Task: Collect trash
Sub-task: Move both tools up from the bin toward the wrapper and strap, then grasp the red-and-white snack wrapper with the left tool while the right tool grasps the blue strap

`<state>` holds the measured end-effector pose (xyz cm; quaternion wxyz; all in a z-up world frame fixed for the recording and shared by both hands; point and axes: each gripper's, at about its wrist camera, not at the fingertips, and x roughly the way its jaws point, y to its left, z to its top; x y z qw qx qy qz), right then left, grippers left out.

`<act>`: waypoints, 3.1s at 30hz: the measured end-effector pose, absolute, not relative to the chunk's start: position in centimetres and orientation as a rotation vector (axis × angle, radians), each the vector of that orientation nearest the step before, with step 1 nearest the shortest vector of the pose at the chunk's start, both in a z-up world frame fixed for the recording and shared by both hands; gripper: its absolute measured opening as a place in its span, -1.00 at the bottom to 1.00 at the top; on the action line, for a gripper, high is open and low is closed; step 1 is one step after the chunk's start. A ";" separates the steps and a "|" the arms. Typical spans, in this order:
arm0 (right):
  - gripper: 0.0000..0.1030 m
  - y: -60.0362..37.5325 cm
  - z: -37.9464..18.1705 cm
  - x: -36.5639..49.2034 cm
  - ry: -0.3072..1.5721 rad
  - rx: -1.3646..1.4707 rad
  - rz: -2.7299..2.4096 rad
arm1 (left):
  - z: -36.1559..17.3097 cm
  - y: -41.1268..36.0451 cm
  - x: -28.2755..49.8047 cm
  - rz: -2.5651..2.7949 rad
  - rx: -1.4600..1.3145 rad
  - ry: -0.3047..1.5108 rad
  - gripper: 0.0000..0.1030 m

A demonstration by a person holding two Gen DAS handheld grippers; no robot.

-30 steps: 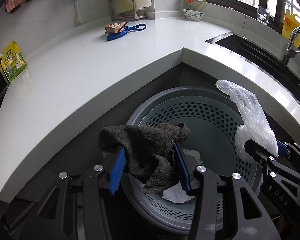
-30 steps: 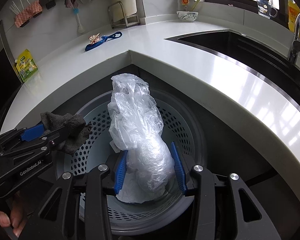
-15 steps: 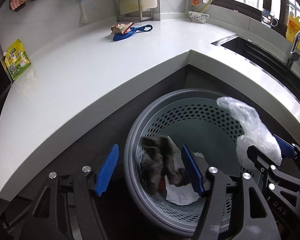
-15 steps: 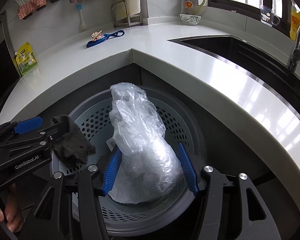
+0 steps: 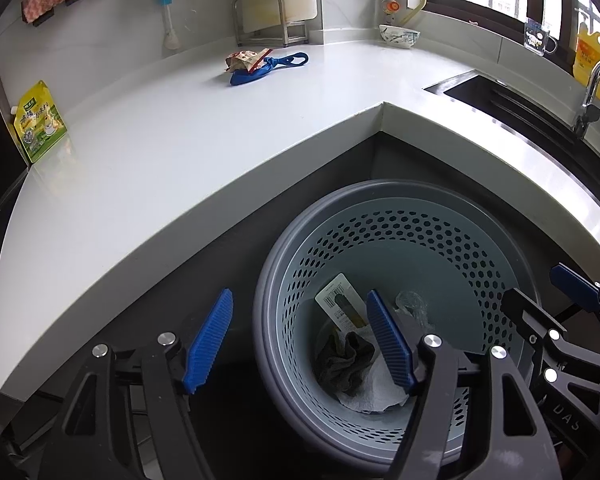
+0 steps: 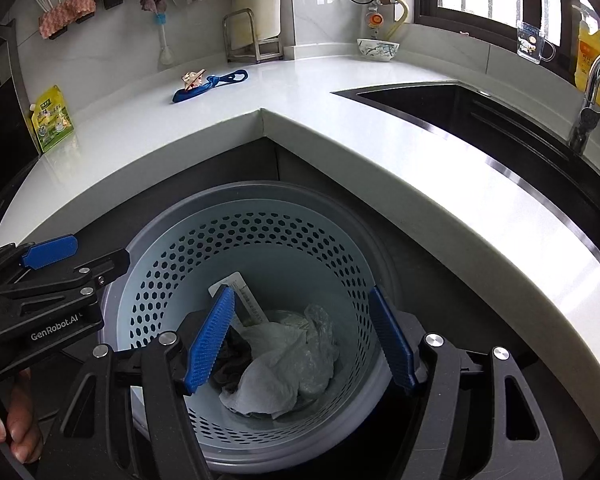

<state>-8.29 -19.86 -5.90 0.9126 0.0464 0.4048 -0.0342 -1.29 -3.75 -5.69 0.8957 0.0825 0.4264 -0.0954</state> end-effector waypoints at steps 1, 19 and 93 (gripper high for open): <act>0.30 -19.9 -5.9 -8.3 0.833 0.097 -0.070 | -5.7 -3.7 -1.3 -0.198 0.171 0.883 0.35; 0.30 -20.3 -5.7 -8.3 0.827 0.102 -0.071 | -5.7 -3.7 -1.4 -0.199 0.170 0.880 0.43; 0.36 -21.6 -2.2 11.6 0.768 0.155 0.094 | -1.2 -0.8 32.2 -0.015 -0.025 0.884 -0.43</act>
